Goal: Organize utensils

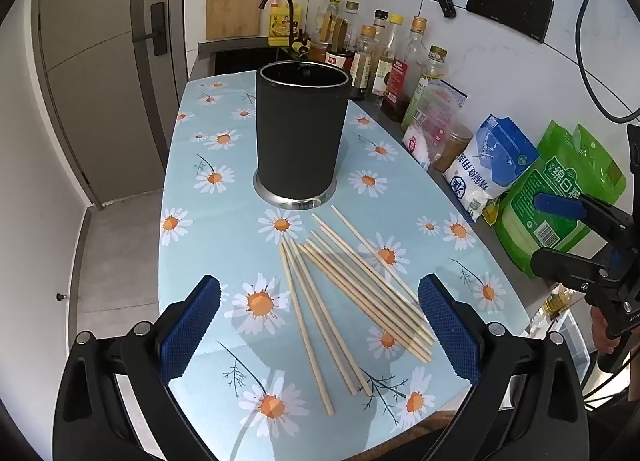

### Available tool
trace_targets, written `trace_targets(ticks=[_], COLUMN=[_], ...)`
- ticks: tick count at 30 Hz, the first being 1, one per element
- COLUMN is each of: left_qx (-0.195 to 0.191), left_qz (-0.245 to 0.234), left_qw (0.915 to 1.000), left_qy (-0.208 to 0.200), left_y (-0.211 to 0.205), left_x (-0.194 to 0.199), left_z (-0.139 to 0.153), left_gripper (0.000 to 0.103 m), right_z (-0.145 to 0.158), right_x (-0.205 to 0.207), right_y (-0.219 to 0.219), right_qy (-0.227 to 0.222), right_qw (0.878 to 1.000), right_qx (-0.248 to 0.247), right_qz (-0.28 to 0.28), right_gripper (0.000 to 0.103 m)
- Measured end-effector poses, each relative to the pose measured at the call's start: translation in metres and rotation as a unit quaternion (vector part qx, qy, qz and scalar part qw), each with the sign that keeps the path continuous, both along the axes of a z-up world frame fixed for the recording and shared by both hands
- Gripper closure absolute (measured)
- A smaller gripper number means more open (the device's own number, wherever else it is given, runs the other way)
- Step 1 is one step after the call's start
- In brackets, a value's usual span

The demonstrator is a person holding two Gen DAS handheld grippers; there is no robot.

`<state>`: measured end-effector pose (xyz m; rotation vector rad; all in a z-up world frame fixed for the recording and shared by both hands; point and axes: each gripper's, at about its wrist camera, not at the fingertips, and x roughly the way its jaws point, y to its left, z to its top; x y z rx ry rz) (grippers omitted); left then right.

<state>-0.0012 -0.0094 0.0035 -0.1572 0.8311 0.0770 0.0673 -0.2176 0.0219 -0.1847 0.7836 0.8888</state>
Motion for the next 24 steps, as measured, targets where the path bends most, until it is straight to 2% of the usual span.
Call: trace_targets(ticks=[6, 24], left_qx=[-0.010, -0.002], left_qz=[0.002, -0.005], left_qw=[0.9999, 0.9999], left_qy=[0.006, 0.012], left_y=[0.0076, 0.0055], left_x=[0.0043, 0.0047], left_z=[-0.0014, -0.0060], left_gripper=[0.006, 0.006], right_z=[-0.0003, -0.0016], right_x=[-0.0005, 0.0026], right_y=[-0.0005, 0.0027], right_qy=[-0.003, 0.004], right_qw=[1.000, 1.000], right_qx=[0.000, -0.004], right_qz=[0.000, 0.011], right_gripper=[0.005, 0.005])
